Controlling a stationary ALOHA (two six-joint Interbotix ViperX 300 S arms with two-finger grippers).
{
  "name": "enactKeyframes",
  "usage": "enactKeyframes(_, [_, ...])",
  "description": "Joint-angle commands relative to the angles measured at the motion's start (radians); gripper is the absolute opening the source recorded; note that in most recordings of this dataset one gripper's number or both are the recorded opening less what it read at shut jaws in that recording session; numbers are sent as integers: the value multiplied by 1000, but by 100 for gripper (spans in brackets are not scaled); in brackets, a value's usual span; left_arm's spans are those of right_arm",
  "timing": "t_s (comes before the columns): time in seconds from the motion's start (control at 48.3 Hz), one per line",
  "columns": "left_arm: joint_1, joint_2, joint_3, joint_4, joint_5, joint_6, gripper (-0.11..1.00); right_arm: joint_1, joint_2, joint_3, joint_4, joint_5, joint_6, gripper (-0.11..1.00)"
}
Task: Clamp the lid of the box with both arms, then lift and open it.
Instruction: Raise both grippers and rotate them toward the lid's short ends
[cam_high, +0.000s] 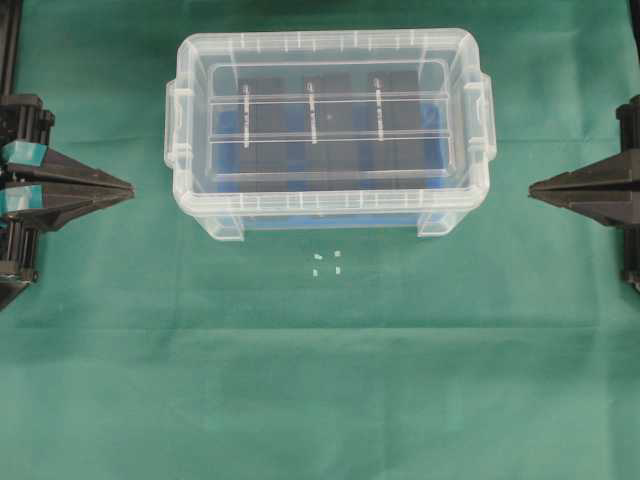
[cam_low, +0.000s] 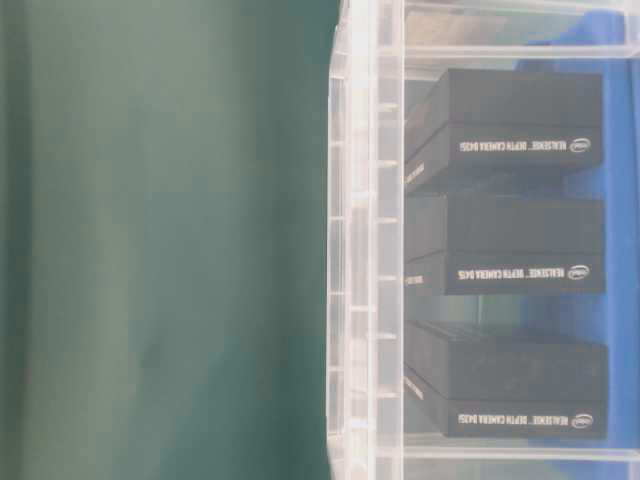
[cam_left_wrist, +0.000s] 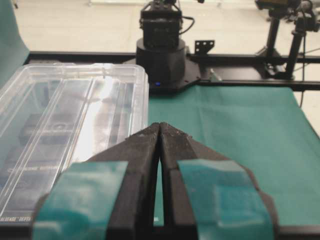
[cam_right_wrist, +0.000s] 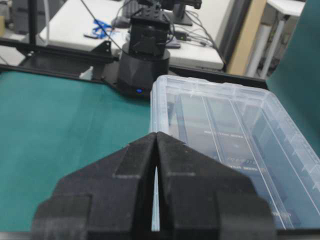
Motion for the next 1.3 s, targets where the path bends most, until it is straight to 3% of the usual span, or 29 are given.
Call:
enactKeyframes(0.0, [-2,5,-26,8,2,23,1,-9,8,-37,-2,2,-12,0])
enactKeyframes(0.373, [5,8,-29,6,2,29,1,-26,38,-87,-15,101,-11,0])
enactKeyframes(0.746, [233,21,-71,5,107,31,1,-290,44,-135,-20,201,-20,0])
enactKeyframes(1.015, [298,63,-103,5,199,26,1,-383,64,-161,-35,265,-12,0])
enactKeyframes(1.16, [298,66,-121,3,310,-8,1,-388,80,-190,-28,417,2,0])
enactKeyframes(1.284, [301,66,-160,3,482,-48,1,-388,109,-236,-21,606,34,0])
